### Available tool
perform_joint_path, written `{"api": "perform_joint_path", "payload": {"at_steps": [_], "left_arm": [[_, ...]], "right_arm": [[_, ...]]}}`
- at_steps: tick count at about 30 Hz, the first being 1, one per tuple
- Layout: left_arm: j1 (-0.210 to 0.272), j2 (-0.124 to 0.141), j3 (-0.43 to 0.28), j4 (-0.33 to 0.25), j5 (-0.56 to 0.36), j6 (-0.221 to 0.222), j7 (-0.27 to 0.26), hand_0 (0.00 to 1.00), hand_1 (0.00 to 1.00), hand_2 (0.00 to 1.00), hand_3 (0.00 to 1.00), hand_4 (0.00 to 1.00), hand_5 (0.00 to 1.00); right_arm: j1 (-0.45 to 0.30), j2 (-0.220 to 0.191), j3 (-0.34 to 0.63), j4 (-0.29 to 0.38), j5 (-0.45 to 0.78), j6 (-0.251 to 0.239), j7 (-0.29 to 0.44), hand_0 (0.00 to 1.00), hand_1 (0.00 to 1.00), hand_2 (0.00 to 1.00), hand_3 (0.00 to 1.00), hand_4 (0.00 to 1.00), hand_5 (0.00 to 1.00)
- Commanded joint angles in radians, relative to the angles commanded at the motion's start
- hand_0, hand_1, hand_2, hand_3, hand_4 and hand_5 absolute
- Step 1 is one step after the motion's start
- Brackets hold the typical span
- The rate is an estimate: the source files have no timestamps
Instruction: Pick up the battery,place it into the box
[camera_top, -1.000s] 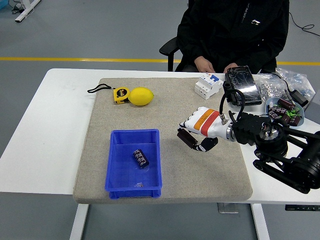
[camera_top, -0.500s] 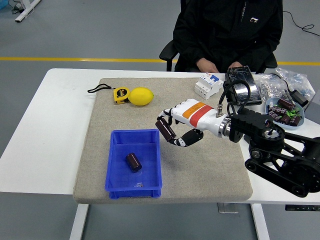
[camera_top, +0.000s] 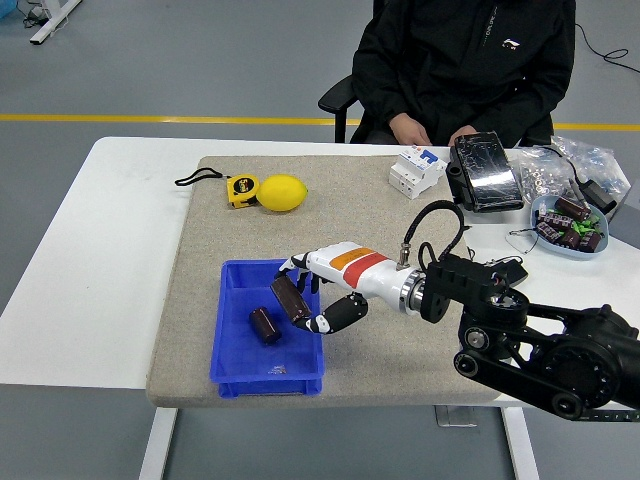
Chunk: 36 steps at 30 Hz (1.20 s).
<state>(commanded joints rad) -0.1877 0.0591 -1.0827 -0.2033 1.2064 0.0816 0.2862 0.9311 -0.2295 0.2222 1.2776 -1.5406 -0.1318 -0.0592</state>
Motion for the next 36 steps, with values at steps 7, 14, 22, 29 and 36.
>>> {"api": "perform_joint_path", "payload": {"at_steps": [7, 14, 22, 29, 36], "left_arm": [[-0.004, 0.000, -0.001, 0.000, 0.002, -0.001, 0.000, 0.723, 0.697, 0.661, 0.586, 0.633, 0.541], [-0.005, 0.001, 0.002, 0.000, -0.001, -0.001, -0.001, 0.723, 0.698, 0.661, 0.586, 0.633, 0.541], [-0.006, 0.001, 0.008, 0.000, -0.010, -0.001, -0.001, 0.723, 0.698, 0.662, 0.586, 0.632, 0.540], [-0.008, 0.000, 0.012, 0.000, -0.014, 0.000, -0.002, 0.723, 0.699, 0.662, 0.586, 0.633, 0.540], [-0.009, 0.001, 0.015, 0.000, -0.019, -0.001, -0.002, 0.723, 0.699, 0.661, 0.585, 0.633, 0.541]], "right_arm": [[0.003, 0.027, -0.015, -0.031, 0.003, -0.002, -0.014, 0.575, 0.563, 0.605, 0.615, 0.698, 0.241], [0.002, 0.036, -0.022, -0.051, 0.038, -0.006, -0.024, 0.615, 0.618, 0.679, 0.843, 0.781, 0.277], [-0.003, 0.046, -0.015, -0.086, 0.049, 0.003, -0.011, 0.639, 0.642, 0.728, 0.905, 0.806, 0.282], [-0.005, 0.039, 0.000, -0.092, 0.037, 0.021, 0.004, 0.768, 0.756, 0.917, 0.998, 0.998, 0.453], [-0.053, 0.013, 0.137, -0.103, 0.093, -0.015, 0.047, 0.770, 0.770, 0.917, 0.998, 0.998, 0.473]]}}
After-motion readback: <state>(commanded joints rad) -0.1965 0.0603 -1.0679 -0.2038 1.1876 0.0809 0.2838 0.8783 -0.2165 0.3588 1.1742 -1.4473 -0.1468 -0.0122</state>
